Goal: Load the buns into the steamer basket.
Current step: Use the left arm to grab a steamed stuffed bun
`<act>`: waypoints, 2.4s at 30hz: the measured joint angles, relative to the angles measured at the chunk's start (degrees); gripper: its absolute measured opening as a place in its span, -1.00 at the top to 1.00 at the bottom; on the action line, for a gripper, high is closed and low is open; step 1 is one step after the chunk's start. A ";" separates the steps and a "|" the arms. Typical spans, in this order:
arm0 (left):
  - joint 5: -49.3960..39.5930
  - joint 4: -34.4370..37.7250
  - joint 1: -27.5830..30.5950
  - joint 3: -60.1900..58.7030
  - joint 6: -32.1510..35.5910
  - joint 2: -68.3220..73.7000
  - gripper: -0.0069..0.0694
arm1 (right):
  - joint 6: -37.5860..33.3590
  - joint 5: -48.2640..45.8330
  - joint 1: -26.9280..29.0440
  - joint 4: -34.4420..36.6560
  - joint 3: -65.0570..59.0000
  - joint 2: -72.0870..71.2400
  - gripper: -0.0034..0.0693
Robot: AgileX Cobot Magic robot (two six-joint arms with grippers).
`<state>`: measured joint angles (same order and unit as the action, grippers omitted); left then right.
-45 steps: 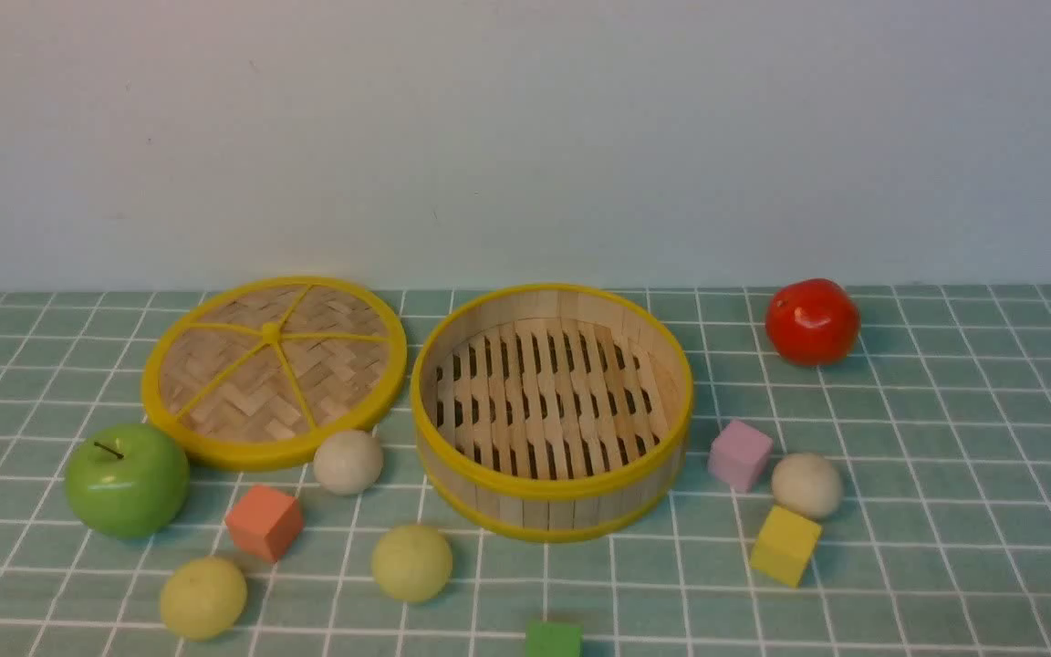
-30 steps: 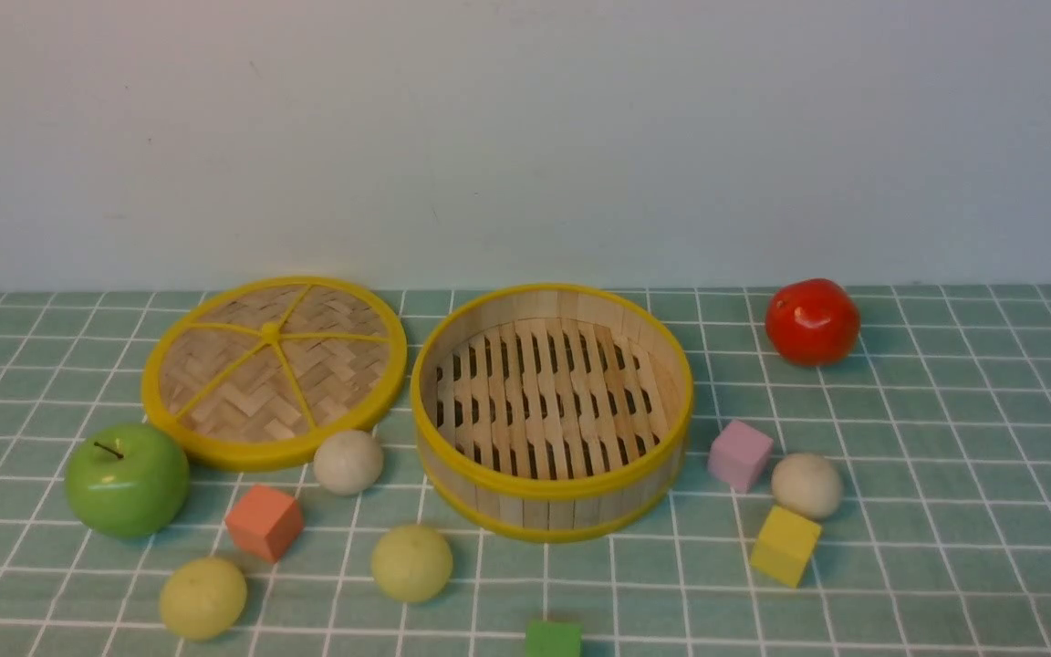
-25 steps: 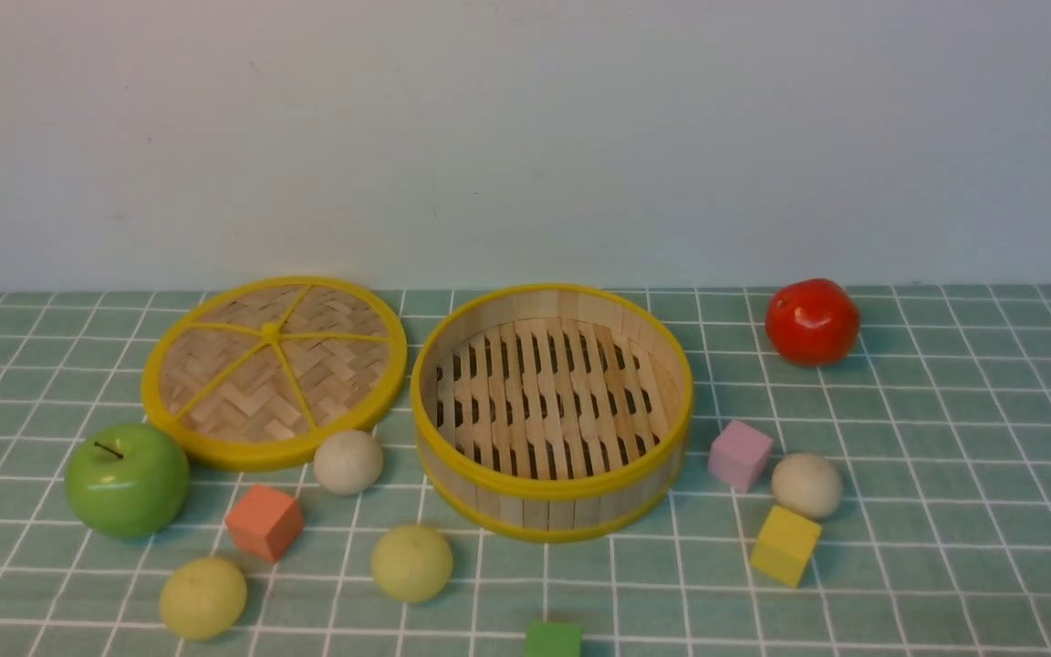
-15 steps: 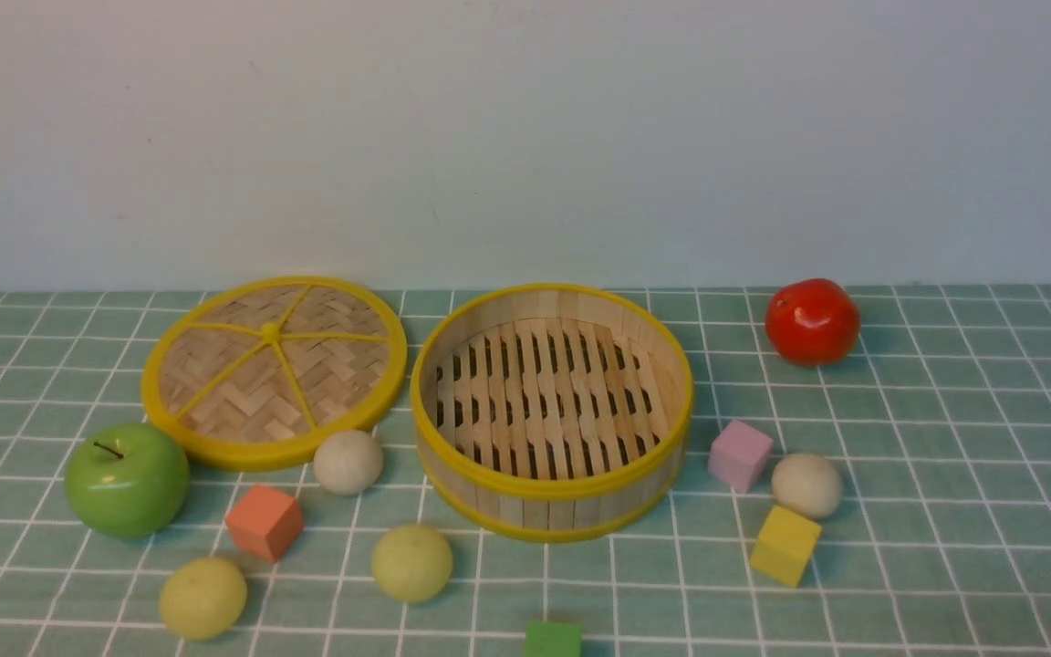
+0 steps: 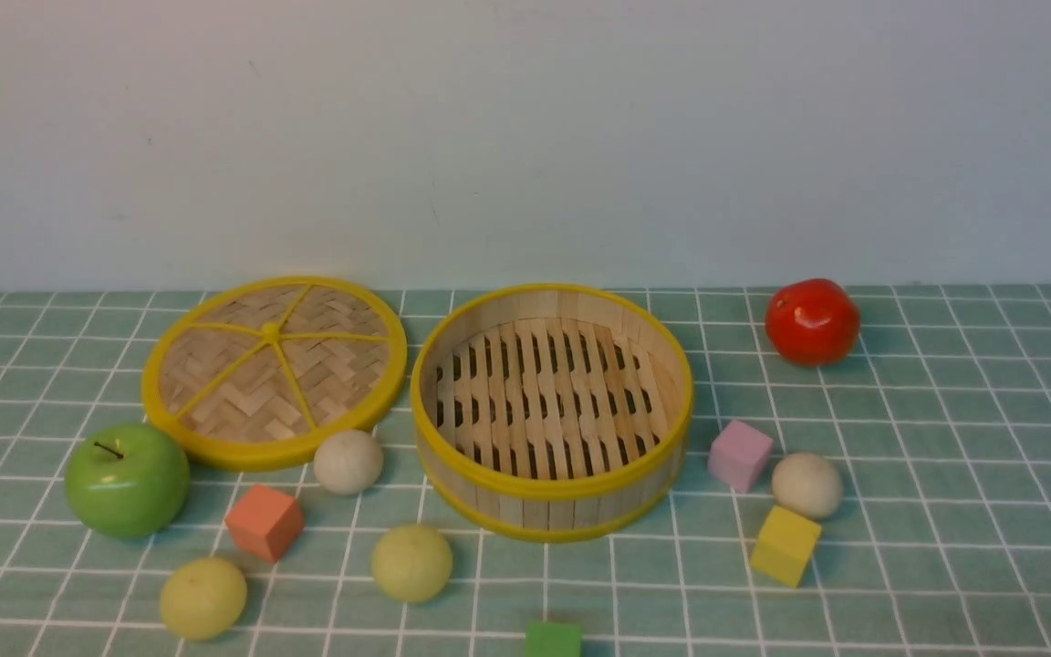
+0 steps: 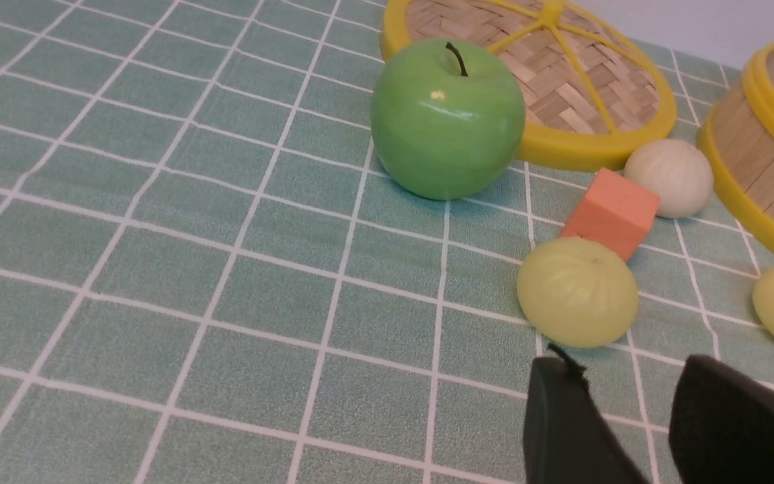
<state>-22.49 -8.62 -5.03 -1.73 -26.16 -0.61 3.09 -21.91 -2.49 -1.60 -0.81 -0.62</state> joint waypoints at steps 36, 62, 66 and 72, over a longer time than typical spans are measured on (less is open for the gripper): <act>26.15 10.17 0.00 20.89 -7.18 8.23 0.19 | 0.00 0.00 0.00 0.00 0.00 0.00 0.25; -19.63 21.31 0.00 45.85 11.11 64.61 0.19 | 0.00 0.00 0.00 0.00 0.00 0.00 0.25; -23.15 25.64 -0.18 49.90 18.24 69.96 0.19 | 0.00 0.00 0.00 0.00 0.00 0.00 0.25; -25.16 25.08 -0.18 54.52 19.63 77.61 0.19 | 0.00 0.00 0.00 0.00 0.00 0.00 0.25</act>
<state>-47.65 16.45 -5.20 52.79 -6.54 77.00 3.09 -21.91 -2.49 -1.60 -0.81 -0.62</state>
